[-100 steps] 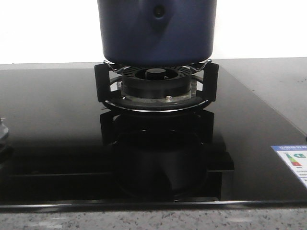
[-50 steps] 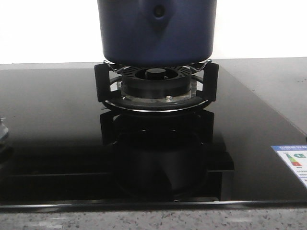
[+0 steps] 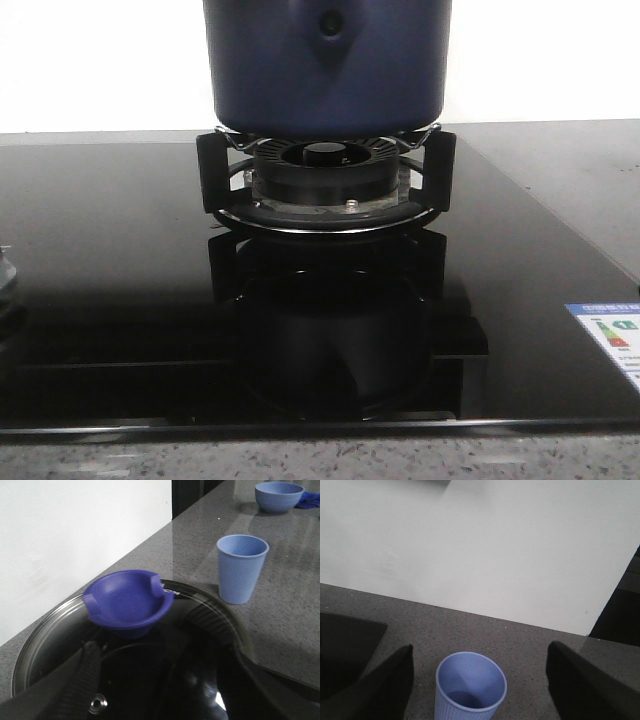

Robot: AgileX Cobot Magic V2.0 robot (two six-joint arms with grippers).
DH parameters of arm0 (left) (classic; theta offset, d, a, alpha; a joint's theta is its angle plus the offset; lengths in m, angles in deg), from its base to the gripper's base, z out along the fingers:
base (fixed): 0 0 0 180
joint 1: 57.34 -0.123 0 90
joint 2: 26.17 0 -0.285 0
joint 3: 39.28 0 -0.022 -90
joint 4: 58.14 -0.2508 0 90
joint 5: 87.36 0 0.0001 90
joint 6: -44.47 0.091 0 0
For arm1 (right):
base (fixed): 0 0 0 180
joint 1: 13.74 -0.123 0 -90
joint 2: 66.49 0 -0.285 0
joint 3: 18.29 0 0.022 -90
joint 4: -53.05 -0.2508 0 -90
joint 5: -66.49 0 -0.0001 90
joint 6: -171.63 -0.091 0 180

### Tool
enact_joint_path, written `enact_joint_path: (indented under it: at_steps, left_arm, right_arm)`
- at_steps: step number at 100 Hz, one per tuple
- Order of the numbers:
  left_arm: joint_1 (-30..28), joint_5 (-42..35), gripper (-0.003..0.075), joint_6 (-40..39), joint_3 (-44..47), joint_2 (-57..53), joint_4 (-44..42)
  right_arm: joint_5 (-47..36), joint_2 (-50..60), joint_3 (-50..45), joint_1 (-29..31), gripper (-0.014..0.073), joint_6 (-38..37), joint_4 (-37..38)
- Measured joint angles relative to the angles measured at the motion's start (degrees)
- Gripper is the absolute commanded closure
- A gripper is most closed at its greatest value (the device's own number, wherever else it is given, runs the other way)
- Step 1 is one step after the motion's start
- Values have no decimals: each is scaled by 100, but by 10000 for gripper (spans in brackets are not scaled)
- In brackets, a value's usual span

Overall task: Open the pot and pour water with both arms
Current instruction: 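Lower left gripper onto the purple lid knob and close on it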

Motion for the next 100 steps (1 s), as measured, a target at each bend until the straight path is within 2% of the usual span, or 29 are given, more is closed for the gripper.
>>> enact_joint_path:
  at_steps: [13, 34, 74, 100]
  left_arm:
    - [0, 112, 253, 532, 0, 253, 474]
    - [0, 219, 253, 931, -69, 566, 892]
    - [-35, 267, 234, 1139, -635, 1062, 1012]
    - [-35, 8, 223, 1141, -829, 1245, 1060]
  right_arm:
    - [0, 46, 0, 0, 94, -82, 0]
    - [-187, 261, -71, 0, 104, -474, 0]
    - [-394, 643, -442, 0, 104, -593, -51]
    - [-438, 723, -442, 0, 104, -593, -51]
